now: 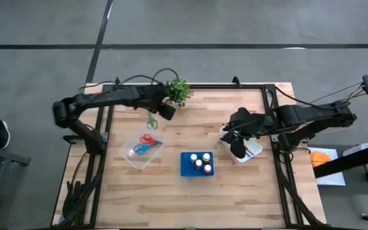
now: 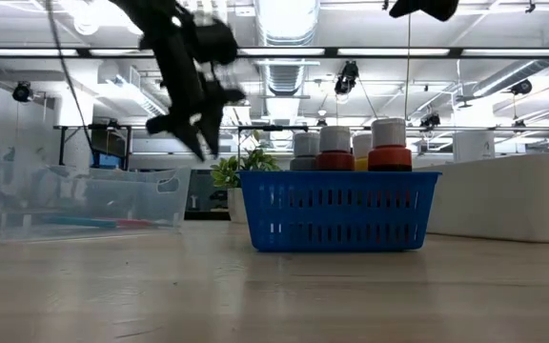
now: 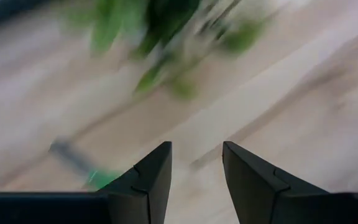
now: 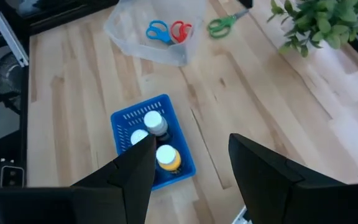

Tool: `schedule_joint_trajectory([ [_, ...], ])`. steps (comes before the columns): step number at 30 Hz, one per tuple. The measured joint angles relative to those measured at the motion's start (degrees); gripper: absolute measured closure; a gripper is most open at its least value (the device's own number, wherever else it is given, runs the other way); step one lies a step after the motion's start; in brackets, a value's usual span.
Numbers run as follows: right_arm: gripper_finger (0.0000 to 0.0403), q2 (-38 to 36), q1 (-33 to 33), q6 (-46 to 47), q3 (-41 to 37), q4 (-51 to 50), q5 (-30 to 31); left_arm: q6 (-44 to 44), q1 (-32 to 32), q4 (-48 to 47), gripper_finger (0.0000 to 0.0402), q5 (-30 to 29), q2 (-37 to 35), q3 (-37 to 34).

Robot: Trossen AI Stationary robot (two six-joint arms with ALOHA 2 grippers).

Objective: Pick & Place Paint Supplies
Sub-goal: Put the green scissors in the transparent bin

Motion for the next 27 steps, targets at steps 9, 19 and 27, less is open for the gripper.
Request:
schedule_joint_trajectory([
  [9, 0.0202, -1.23, 2.57, 0.70, -0.71, 2.11, -0.39, -2.03, 1.11, -14.26, 0.0250, 1.09, 14.29, 5.18],
  [19, 0.0202, -0.53, 5.18, 0.59, 2.29, 2.69, -0.02, -5.05, 1.39, -13.27, 0.0250, 2.21, 16.75, 4.53],
  [27, 0.0202, -0.47, 5.65, 0.65, 2.25, 2.67, -0.02, -7.35, 1.37, -12.26, 0.0289, 2.83, 16.75, 2.20],
])
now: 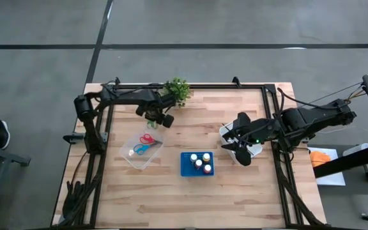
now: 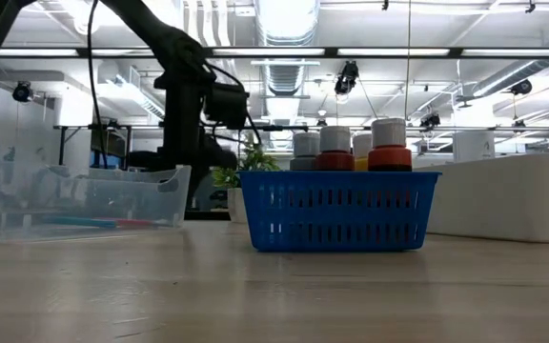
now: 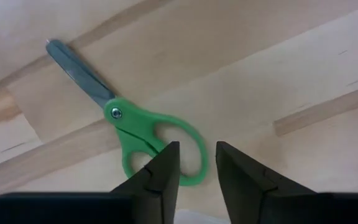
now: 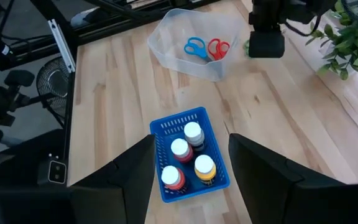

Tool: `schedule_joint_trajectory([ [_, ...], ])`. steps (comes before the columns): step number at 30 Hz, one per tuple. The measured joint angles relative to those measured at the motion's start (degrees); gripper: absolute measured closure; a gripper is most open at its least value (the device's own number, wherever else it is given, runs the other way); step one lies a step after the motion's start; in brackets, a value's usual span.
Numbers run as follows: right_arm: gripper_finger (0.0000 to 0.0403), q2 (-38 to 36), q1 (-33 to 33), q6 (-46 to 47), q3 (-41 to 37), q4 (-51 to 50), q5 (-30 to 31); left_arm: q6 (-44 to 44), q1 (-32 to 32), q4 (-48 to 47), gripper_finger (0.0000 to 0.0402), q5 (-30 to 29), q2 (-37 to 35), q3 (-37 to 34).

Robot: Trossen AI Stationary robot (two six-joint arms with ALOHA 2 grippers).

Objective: Pick & Place Paint Supplies
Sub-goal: Put the green scissors in the transparent bin

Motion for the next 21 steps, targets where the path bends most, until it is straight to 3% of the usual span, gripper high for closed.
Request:
schedule_joint_trajectory([
  [8, 0.0202, 0.00, 0.23, -0.22, -0.02, 0.04, 0.00, 0.39, 0.03, 10.63, 0.0316, 0.45, 0.00, -5.86],
  [21, 0.0202, 0.00, 0.45, -0.02, -0.07, 0.09, -0.02, 0.43, -1.02, 12.64, 0.0317, 3.13, -0.49, -9.66],
])
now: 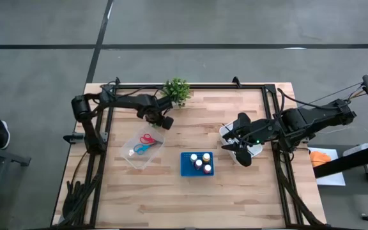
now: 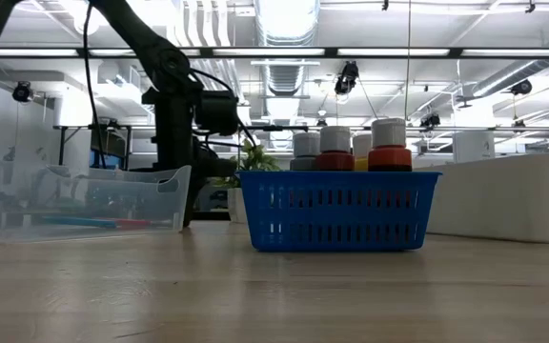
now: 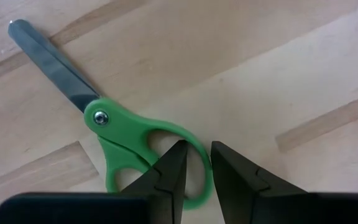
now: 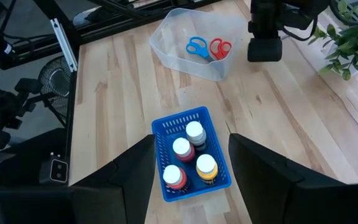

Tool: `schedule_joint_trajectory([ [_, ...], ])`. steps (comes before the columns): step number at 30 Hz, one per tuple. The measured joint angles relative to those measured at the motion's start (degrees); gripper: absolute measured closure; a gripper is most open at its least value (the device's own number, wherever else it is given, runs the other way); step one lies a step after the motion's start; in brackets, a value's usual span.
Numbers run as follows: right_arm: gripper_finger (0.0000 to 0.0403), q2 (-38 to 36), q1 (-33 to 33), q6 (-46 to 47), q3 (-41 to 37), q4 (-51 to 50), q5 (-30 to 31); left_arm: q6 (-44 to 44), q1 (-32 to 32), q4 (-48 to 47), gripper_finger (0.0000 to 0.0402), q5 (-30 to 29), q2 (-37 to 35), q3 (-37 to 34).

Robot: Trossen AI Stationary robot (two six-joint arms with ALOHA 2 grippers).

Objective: Pick & Place Paint Supplies
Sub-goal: Put the green scissors in the transparent bin

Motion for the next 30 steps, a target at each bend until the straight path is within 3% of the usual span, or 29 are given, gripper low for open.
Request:
schedule_joint_trajectory([
  [5, 0.0202, 0.00, 0.00, 0.02, 0.00, 0.04, 0.00, -0.21, -0.53, 0.01, 0.0329, -1.10, -0.05, -0.52],
  [10, 0.0202, 0.00, 0.00, 0.02, 0.00, 0.05, -0.08, 0.31, -0.55, -0.68, 0.0390, -1.25, 0.10, 0.15],
  [16, 0.0202, 0.00, 0.00, 0.02, 0.00, 0.05, -0.13, 2.01, -0.77, -2.34, 0.0396, 0.29, -0.70, 1.37],
  [18, 0.0202, 0.00, 0.26, 0.02, 0.00, 0.06, -0.10, 2.74, -1.19, -3.68, 0.0397, 3.44, -1.98, 1.06],
  [30, 0.0202, 0.00, 0.66, 0.02, 0.00, 1.11, -0.11, 6.69, -5.04, -3.69, 0.0399, 10.87, -14.42, 1.31],
])
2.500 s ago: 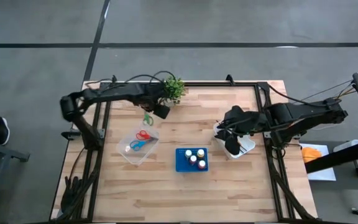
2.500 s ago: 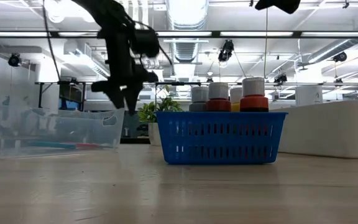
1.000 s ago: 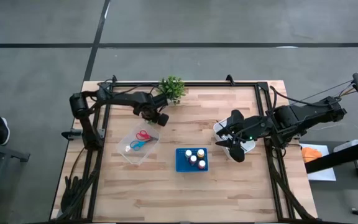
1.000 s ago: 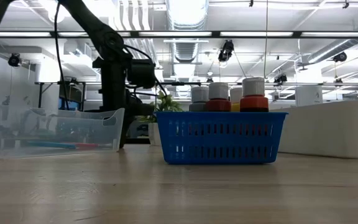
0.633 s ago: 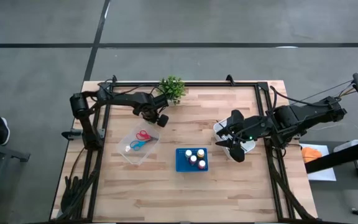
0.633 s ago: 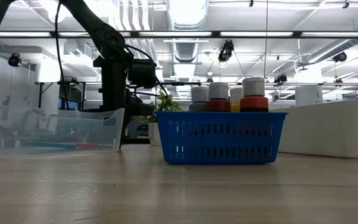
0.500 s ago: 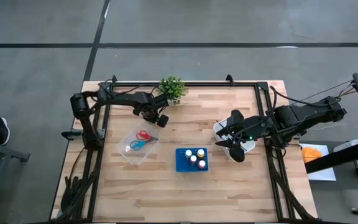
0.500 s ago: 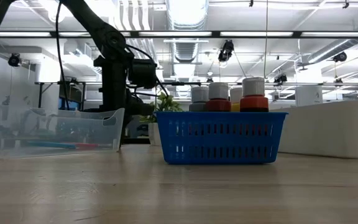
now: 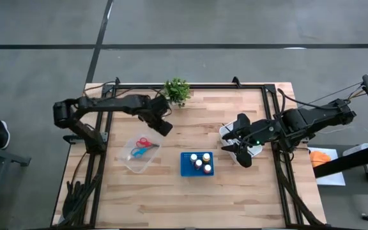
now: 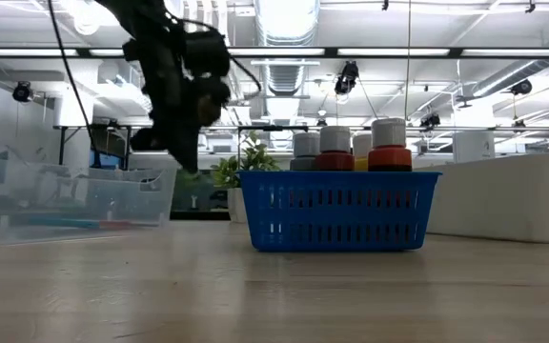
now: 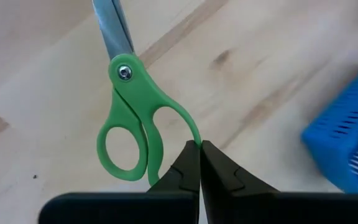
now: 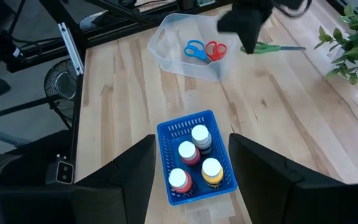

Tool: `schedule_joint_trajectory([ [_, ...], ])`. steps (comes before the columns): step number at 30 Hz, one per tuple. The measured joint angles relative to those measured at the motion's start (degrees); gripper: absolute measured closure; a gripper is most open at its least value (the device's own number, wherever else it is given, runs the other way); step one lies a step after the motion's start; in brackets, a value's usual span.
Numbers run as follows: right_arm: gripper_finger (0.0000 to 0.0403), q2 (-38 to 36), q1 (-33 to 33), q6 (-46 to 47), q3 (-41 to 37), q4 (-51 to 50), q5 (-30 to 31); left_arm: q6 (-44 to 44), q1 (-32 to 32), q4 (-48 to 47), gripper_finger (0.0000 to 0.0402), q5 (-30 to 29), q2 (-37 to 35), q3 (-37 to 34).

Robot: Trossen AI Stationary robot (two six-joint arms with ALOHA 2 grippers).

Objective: Pick & Place Paint Supplies
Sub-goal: Put the green scissors in the transparent bin

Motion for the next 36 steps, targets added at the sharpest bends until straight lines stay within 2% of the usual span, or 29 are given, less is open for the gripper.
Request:
schedule_joint_trajectory([
  [6, 0.0202, 0.00, 0.00, 0.28, 0.00, 0.05, -0.04, 0.74, -4.00, -3.22, 0.0400, 4.79, -8.58, 0.04],
  [10, 0.0202, 0.00, 0.00, 0.31, 0.00, -0.01, -0.07, -1.30, -8.56, -7.20, 0.0400, 5.37, -14.96, 0.09],
  [16, 0.0202, 0.00, 0.39, 0.34, 0.00, 0.18, -0.07, -11.64, -18.16, -14.91, 0.0401, -1.67, -21.62, -1.29],
  [24, 0.0202, -0.02, 1.51, 1.78, 0.00, 0.62, 0.00, -22.94, -28.04, -15.03, 0.0401, -6.76, -23.70, -8.09],
  [36, 0.0202, -0.04, 1.60, 3.65, 0.00, 0.64, 0.15, -24.86, -28.66, -7.83, 0.0401, -8.16, -23.73, -15.72],
])
